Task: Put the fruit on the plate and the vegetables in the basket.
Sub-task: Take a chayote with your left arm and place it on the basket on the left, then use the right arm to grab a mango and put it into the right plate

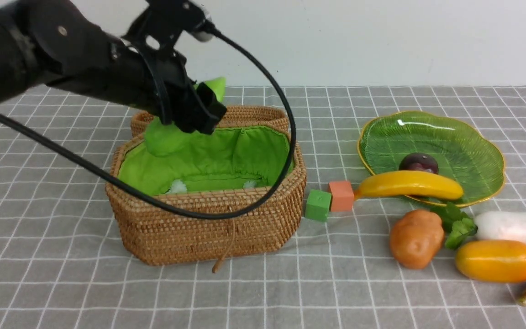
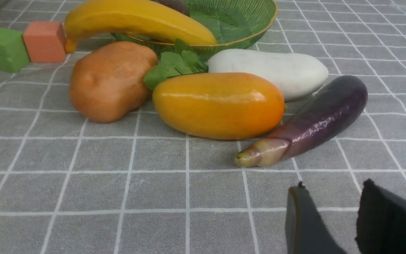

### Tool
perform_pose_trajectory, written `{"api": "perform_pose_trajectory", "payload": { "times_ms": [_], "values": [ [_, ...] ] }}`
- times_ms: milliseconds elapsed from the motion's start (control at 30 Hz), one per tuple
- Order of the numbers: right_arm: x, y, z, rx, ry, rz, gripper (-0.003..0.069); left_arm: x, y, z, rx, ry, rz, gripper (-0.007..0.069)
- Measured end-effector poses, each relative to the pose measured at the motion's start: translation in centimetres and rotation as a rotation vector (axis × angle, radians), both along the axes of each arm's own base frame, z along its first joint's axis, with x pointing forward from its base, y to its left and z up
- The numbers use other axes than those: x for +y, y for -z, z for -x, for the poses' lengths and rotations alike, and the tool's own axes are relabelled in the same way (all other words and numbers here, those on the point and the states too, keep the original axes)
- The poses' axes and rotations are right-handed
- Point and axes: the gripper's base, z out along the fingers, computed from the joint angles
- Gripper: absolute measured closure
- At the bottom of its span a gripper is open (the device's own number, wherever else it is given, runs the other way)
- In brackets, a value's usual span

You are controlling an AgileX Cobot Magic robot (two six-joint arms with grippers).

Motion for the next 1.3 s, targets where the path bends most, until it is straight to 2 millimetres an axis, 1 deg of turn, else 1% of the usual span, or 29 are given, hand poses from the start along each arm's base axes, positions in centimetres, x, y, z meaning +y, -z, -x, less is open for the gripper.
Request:
{"api": "perform_pose_trajectory", "payload": {
  "times_ms": [33, 67, 100, 133, 200, 267, 400, 433, 500, 567, 600, 633, 667, 733, 833, 867, 967, 1033, 1100, 1133, 1300],
  "values": [
    [0.0, 0.0, 0.0, 0.000, 0.000, 0.000, 0.0419, -0.2, 1.0, -0.5, 0.023, -0.002, -0.006, 0.0193],
    [0.0, 0.0, 0.0, 0.000, 0.000, 0.000, 0.0419, -0.4, 2.7, -1.2, 0.059, -0.006, -0.012, 0.0193],
    [0.0, 0.0, 0.0, 0.000, 0.000, 0.000, 0.0419, -0.4, 2.8, -1.3, 0.063, -0.007, -0.012, 0.0193],
    [0.0, 0.0, 0.0, 0.000, 0.000, 0.000, 0.0419, -0.6, 3.7, -1.7, 0.082, -0.010, -0.012, 0.0193],
    [0.0, 0.0, 0.0, 0.000, 0.000, 0.000, 0.0419, -0.7, 4.4, -1.9, 0.098, -0.013, -0.011, 0.0193],
    [0.0, 0.0, 0.0, 0.000, 0.000, 0.000, 0.0419, -0.7, 4.6, -2.0, 0.107, -0.018, 0.001, 0.0193],
    [0.0, 0.0, 0.0, 0.000, 0.000, 0.000, 0.0419, -0.8, 4.4, -2.0, 0.109, -0.023, 0.019, 0.0193],
    [0.0, 0.0, 0.0, 0.000, 0.000, 0.000, 0.0419, -0.8, 4.3, -1.9, 0.114, -0.024, 0.029, 0.0183],
    [0.0, 0.0, 0.0, 0.000, 0.000, 0.000, 0.0419, -0.8, 4.0, -1.7, 0.120, -0.020, 0.037, 0.0148],
    [0.0, 0.0, 0.0, 0.000, 0.000, 0.000, 0.0419, -0.8, 3.6, -1.3, 0.130, -0.010, 0.039, 0.0064],
    [0.0, 0.0, 0.0, 0.000, 0.000, 0.000, 0.0419, -0.8, 3.5, -1.2, 0.129, -0.010, 0.042, 0.0057],
    [0.0, 0.0, 0.0, 0.000, 0.000, 0.000, 0.0419, -0.8, 3.3, -1.1, 0.132, -0.006, 0.043, 0.0034],
    [0.0, 0.0, 0.0, 0.000, 0.000, 0.000, 0.0419, -0.7, 2.7, -0.8, 0.127, -0.002, 0.048, -0.0006],
    [0.0, 0.0, 0.0, 0.000, 0.000, 0.000, 0.0419, -0.6, 2.0, -0.4, 0.114, 0.003, 0.053, -0.0023],
    [0.0, 0.0, 0.0, 0.000, 0.000, 0.000, 0.0419, -0.5, 0.7, 0.1, 0.088, 0.003, 0.067, -0.0026],
    [0.0, 0.0, 0.0, 0.000, 0.000, 0.000, 0.0419, -0.4, 0.2, 0.4, 0.083, -0.002, 0.087, -0.0020],
    [0.0, 0.0, 0.0, 0.000, 0.000, 0.000, 0.0419, -0.4, -0.4, 0.7, 0.089, -0.015, 0.119, 0.0000],
    [0.0, 0.0, 0.0, 0.000, 0.000, 0.000, 0.0419, -0.3, -1.0, 1.4, 0.119, -0.023, 0.145, 0.0046],
    [0.0, 0.0, 0.0, 0.000, 0.000, 0.000, 0.0419, -0.3, -1.2, 1.7, 0.133, -0.020, 0.145, 0.0069],
    [0.0, 0.0, 0.0, 0.000, 0.000, 0.000, 0.0419, -0.1, -1.7, 2.4, 0.152, -0.006, 0.133, 0.0116],
    [0.0, 0.0, 0.0, 0.000, 0.000, 0.000, 0.0419, 1.0, -3.7, 5.5, 0.218, 0.034, 0.041, 0.0281]
  ]
}}
